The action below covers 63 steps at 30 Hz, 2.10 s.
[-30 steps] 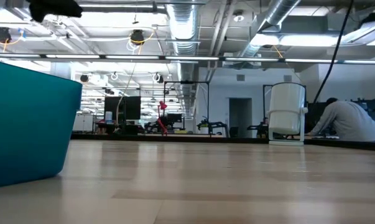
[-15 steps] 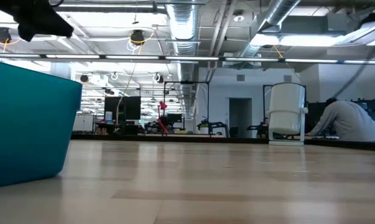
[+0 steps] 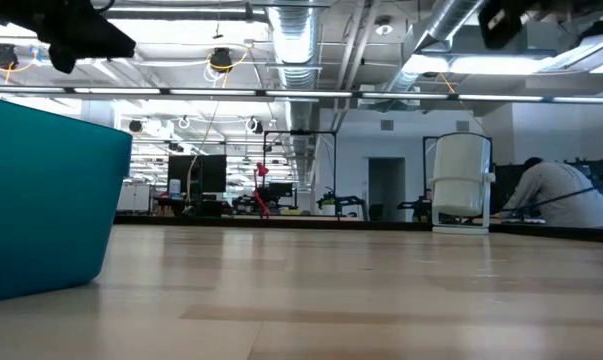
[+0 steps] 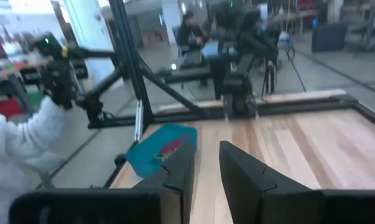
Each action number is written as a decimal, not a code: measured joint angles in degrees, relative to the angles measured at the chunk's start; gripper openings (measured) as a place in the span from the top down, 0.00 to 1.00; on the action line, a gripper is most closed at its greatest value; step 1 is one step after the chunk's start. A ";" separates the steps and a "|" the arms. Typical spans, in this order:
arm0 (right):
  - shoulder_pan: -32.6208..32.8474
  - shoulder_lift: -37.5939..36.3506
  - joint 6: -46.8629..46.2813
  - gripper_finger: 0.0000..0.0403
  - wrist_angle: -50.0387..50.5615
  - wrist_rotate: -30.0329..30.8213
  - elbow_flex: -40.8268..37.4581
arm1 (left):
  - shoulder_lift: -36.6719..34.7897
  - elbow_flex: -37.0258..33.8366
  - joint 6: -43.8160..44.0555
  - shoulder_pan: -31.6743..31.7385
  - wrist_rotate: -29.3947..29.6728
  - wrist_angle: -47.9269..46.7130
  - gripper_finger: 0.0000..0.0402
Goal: Pick and place items into bin
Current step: Return to Home Position
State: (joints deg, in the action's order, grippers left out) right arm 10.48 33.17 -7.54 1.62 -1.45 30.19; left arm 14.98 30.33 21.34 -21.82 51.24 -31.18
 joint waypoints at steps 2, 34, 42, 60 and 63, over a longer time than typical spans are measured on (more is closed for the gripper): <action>0.00 -3.27 0.04 0.83 -3.26 0.00 -3.84 | 0.00 -2.16 -2.02 0.01 -0.76 3.37 0.79; 2.15 -33.09 1.58 0.83 -12.30 -1.69 -27.72 | -12.41 -21.15 -19.31 0.04 -21.25 35.21 0.79; 2.19 -33.08 1.54 0.83 -14.75 -1.70 -29.59 | -13.75 -22.29 -25.46 0.07 -27.77 35.32 0.79; 2.14 -33.07 4.53 0.83 -16.97 -1.68 -29.54 | -14.29 -29.55 -32.24 0.07 -33.42 50.38 0.79; 2.14 -33.07 4.56 0.83 -17.36 -1.66 -29.54 | -14.36 -29.59 -32.23 0.04 -29.45 51.02 0.79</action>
State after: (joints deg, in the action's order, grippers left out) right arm 12.62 0.10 -2.98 -15.74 -3.11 0.64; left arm 0.62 0.73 -10.88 -21.78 21.79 19.84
